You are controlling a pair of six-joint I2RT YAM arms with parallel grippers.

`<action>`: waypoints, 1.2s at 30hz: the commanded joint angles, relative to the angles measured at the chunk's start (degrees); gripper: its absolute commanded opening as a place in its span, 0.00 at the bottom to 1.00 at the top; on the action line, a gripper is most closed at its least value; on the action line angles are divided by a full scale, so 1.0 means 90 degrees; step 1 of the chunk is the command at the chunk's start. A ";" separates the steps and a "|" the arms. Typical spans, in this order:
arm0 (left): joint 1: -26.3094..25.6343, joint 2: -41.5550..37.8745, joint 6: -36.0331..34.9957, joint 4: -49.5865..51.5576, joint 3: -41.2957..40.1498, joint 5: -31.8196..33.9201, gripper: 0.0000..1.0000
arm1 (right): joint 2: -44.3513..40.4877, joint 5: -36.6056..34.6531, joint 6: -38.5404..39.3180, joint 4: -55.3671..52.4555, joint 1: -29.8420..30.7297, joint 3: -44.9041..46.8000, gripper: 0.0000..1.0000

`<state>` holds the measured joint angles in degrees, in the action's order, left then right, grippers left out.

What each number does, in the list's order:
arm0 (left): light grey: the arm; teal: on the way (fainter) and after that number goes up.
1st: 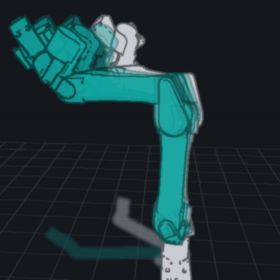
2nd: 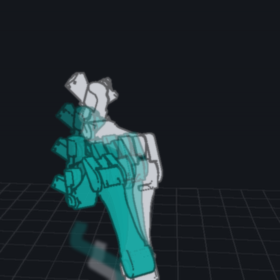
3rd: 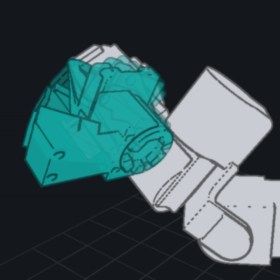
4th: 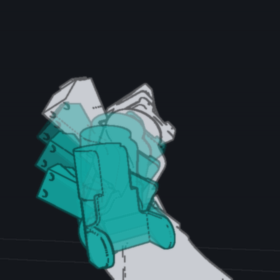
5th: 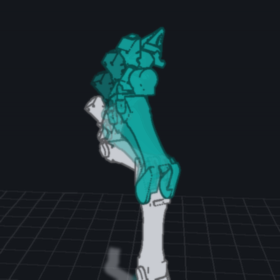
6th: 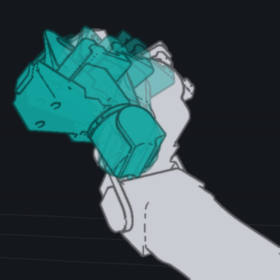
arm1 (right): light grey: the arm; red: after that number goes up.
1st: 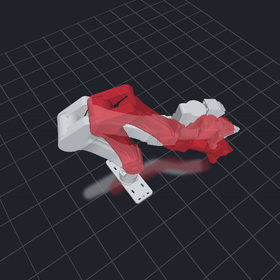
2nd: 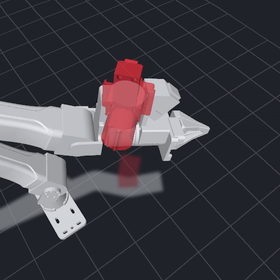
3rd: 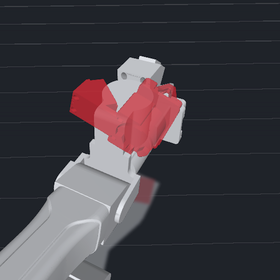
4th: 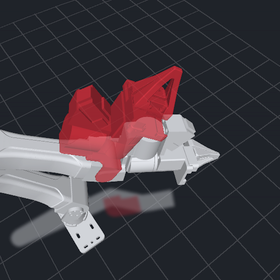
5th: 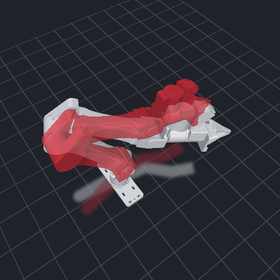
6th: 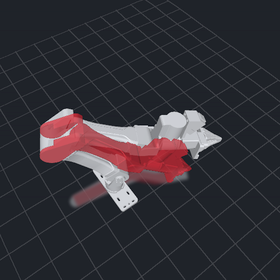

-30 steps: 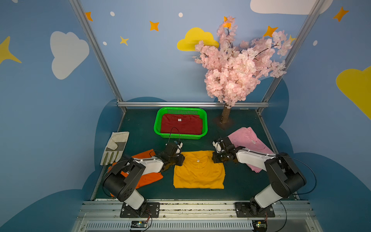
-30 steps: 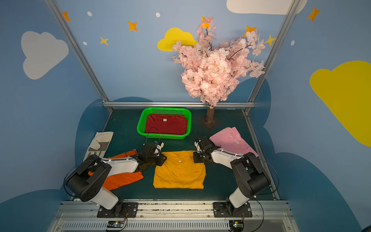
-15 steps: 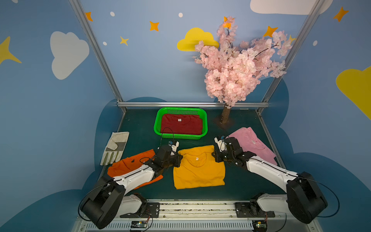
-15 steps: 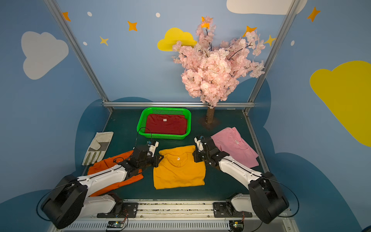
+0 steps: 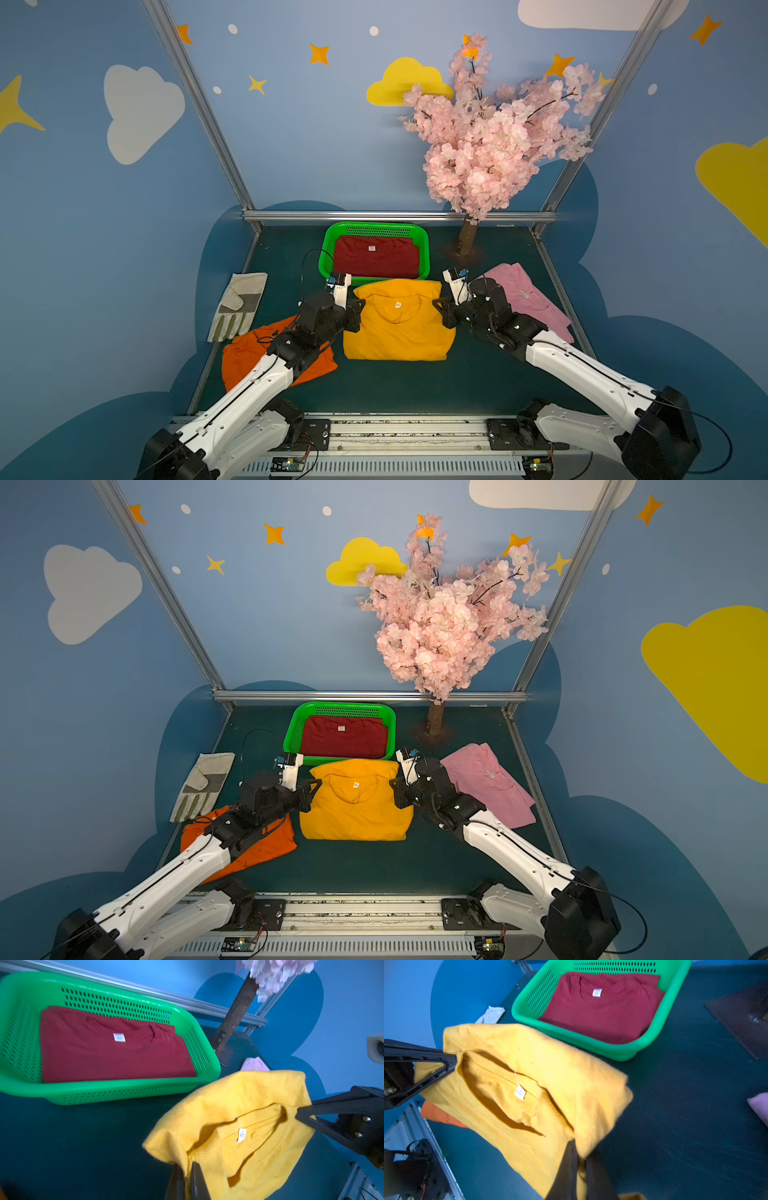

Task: Put the folded t-shirts into the basket
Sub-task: Pick up the T-shirt from the center of the board, then place the T-shirt in the bin.

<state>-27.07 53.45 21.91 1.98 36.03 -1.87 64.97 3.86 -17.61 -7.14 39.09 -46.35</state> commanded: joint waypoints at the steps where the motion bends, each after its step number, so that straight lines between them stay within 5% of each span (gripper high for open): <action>1: 0.0265 0.0074 -0.0300 0.0383 0.0650 0.0146 0.02 | 0.0124 -0.0284 -0.0012 0.0210 0.0071 -0.0675 0.00; 13: 0.1588 0.2402 -0.1036 0.0664 0.3733 0.0045 0.02 | 0.2235 -0.1420 0.1049 0.1169 0.0106 -0.3138 0.00; 23: 0.2187 0.4686 -0.1352 0.0811 0.5826 -0.0589 0.03 | 0.4410 -0.1514 0.1719 0.0981 -0.0211 -0.5427 0.00; 36: 0.2275 0.6338 -0.1836 0.1101 0.6906 -0.0827 0.02 | 0.6001 -0.1055 0.1789 0.0223 -0.0409 -0.6768 0.00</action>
<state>-7.11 109.03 7.64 10.85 96.09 -7.97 118.21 -7.09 -1.83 -3.75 35.24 -105.12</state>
